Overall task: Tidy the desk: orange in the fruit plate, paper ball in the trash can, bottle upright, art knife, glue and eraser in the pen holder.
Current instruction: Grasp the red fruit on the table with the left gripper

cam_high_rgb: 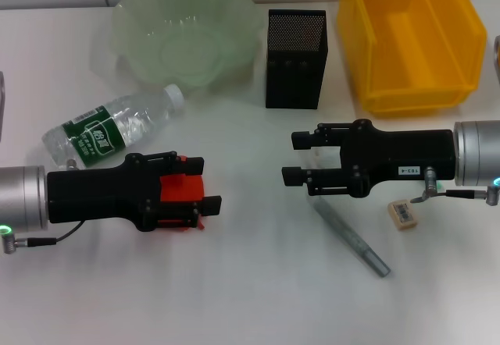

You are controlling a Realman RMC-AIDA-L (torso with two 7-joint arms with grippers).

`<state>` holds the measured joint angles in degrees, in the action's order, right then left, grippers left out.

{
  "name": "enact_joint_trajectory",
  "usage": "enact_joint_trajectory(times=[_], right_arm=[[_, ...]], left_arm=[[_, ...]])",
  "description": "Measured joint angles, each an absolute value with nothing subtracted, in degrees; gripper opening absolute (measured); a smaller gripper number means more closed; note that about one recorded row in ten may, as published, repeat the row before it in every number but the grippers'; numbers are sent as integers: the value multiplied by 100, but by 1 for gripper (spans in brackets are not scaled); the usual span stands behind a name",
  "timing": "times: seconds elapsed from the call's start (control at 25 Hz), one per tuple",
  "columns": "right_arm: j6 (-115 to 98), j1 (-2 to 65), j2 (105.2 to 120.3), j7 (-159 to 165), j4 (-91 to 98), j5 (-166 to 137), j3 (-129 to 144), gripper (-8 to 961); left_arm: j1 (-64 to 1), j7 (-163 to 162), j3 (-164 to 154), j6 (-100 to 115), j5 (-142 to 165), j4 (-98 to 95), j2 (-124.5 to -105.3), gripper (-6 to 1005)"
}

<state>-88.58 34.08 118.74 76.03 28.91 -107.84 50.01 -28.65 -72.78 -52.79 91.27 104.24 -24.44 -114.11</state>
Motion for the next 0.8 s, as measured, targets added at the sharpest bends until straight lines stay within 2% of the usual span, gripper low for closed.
enact_joint_trajectory(times=[0.8], right_arm=[[-8860,3374,11883,7621,2891,-10784,5001,679]], left_arm=[[-2848,-7283,-5237,9121,10424,-2599,-11379,756]])
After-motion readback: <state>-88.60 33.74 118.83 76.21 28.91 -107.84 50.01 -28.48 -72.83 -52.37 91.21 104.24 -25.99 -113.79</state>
